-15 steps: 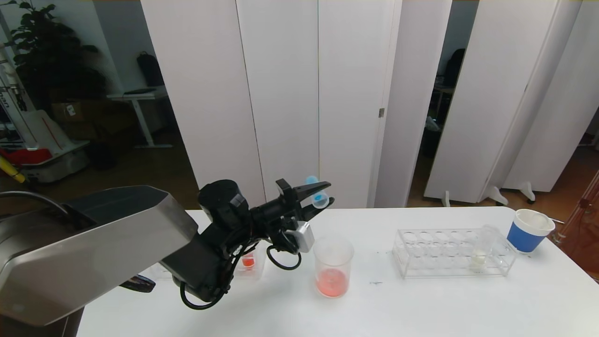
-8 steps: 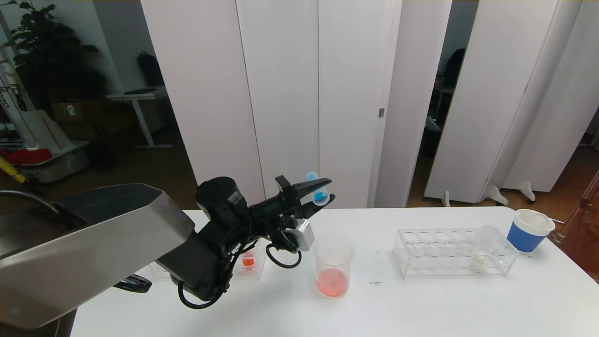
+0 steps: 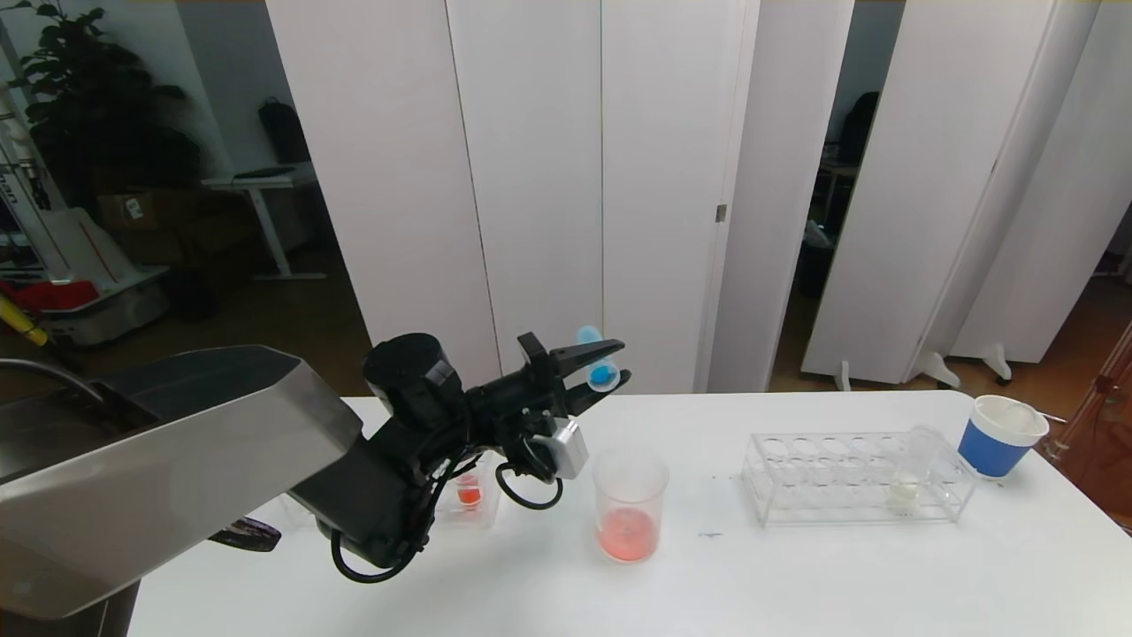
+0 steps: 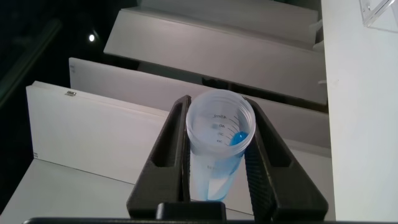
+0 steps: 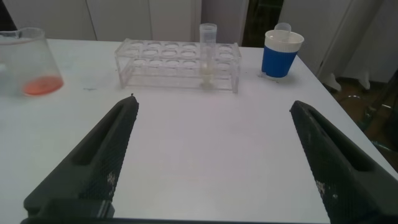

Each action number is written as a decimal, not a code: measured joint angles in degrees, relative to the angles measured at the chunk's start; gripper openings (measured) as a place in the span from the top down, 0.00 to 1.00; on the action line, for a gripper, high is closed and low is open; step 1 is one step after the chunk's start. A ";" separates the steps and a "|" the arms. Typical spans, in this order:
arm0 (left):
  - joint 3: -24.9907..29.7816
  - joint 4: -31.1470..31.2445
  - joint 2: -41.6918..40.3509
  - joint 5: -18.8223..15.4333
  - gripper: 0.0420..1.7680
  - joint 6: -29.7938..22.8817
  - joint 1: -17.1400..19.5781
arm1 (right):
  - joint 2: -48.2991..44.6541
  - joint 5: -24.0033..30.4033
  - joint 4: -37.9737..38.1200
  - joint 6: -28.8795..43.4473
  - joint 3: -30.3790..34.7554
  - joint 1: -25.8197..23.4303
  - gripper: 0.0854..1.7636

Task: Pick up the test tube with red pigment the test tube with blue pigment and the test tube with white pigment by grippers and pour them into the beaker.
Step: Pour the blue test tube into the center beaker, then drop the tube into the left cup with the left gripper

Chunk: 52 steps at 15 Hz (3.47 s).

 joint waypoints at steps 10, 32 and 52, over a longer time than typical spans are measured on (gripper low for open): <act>-1.02 -0.05 0.22 -0.24 0.69 2.90 -0.15 | 0.00 0.02 0.00 0.00 0.02 0.00 0.01; -3.58 0.22 1.35 0.20 0.69 3.07 -2.26 | 0.00 0.02 0.00 0.00 0.02 0.00 0.01; -4.38 -0.21 1.80 -0.02 0.69 5.90 -2.26 | 0.00 0.00 0.02 0.00 0.02 0.00 0.01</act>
